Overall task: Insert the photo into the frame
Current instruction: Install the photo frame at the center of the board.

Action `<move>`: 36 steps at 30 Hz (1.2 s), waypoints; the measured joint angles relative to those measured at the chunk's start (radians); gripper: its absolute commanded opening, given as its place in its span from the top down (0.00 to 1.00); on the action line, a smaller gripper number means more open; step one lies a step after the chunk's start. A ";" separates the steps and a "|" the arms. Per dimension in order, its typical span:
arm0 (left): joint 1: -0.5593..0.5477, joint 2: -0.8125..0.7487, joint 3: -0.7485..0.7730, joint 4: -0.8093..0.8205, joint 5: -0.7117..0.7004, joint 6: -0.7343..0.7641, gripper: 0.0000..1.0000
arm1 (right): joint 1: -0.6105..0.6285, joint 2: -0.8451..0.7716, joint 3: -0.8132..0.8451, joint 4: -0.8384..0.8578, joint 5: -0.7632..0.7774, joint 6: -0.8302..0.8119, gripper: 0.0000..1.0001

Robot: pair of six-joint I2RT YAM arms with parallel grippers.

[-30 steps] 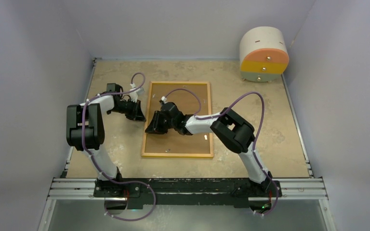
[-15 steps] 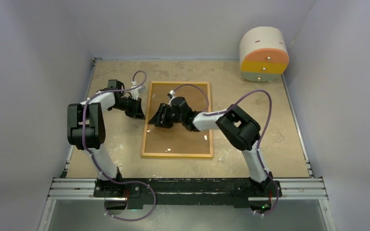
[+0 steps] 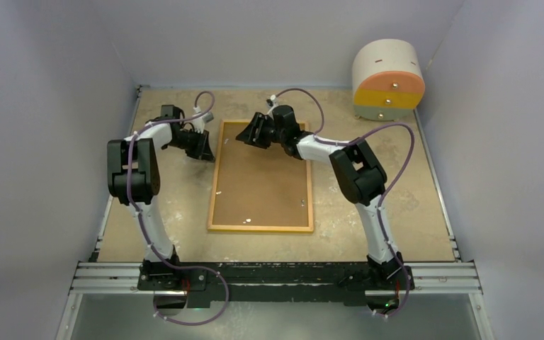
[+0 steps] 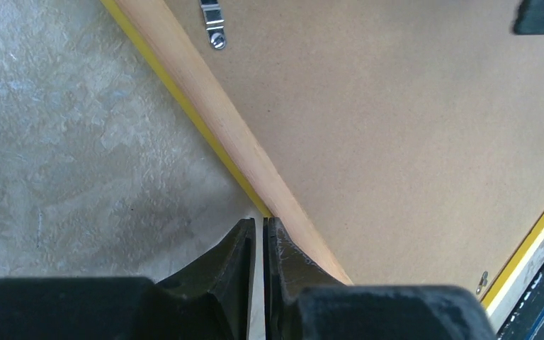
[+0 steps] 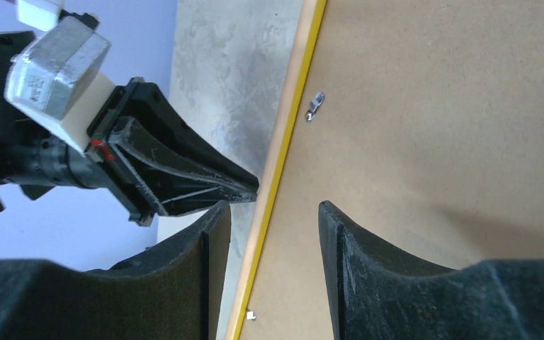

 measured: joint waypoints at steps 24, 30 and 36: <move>-0.002 0.048 0.003 0.016 0.030 -0.015 0.99 | 0.024 0.336 0.426 -0.108 -0.032 -0.013 0.55; -0.013 0.048 -0.006 0.034 0.043 -0.015 0.99 | 0.037 0.356 0.455 -0.111 -0.044 0.008 0.55; -0.014 0.047 -0.011 0.041 0.048 -0.016 0.99 | 0.037 0.366 0.470 -0.118 -0.053 0.022 0.56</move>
